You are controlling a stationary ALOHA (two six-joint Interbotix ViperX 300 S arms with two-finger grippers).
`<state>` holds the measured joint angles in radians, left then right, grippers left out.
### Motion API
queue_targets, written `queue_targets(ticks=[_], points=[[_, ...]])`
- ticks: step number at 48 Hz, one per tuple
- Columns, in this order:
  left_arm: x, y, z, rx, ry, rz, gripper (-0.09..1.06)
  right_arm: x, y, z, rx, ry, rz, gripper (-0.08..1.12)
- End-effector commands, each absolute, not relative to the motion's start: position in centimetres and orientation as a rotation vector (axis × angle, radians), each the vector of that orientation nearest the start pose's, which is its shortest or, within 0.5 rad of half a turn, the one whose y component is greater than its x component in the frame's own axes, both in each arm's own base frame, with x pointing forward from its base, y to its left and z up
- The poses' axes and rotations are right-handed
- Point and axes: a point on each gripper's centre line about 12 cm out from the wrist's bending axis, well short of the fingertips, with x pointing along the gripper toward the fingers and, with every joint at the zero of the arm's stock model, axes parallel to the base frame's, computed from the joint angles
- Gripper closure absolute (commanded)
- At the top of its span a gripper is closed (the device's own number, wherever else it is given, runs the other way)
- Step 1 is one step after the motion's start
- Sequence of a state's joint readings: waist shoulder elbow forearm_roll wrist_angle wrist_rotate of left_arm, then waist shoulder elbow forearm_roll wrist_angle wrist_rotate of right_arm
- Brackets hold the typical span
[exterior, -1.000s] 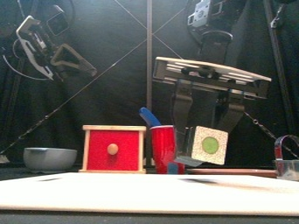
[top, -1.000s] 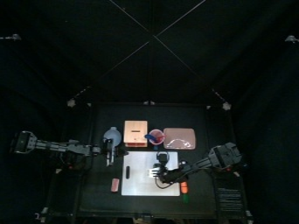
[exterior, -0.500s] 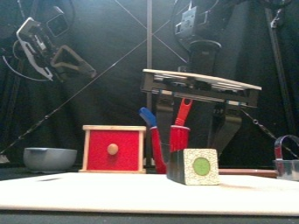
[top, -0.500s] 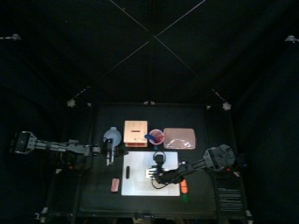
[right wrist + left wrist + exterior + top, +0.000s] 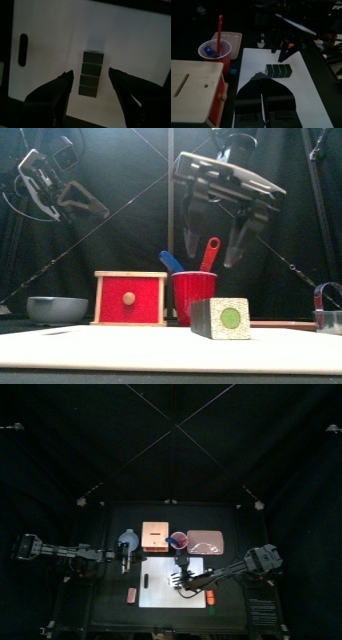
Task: Place sushi on board then cut the sushi with the knife then place the pieces on the plate
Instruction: Pick knife at handle with right hand
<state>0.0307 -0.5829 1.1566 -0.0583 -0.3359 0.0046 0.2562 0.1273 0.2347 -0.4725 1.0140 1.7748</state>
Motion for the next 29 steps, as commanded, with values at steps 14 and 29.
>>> queue_targets(ticks=[14, 29], points=[[25.1, 1.2, 22.0, -0.054, 0.232, 0.063, 0.99, 37.6, 0.0, 32.0, 0.714, 0.788, -0.708, 0.15], [25.1, 1.2, 22.0, -0.065, 0.232, 0.068, 0.99, 35.8, -6.8, 36.4, 0.501, 0.881, -0.667, 0.16]])
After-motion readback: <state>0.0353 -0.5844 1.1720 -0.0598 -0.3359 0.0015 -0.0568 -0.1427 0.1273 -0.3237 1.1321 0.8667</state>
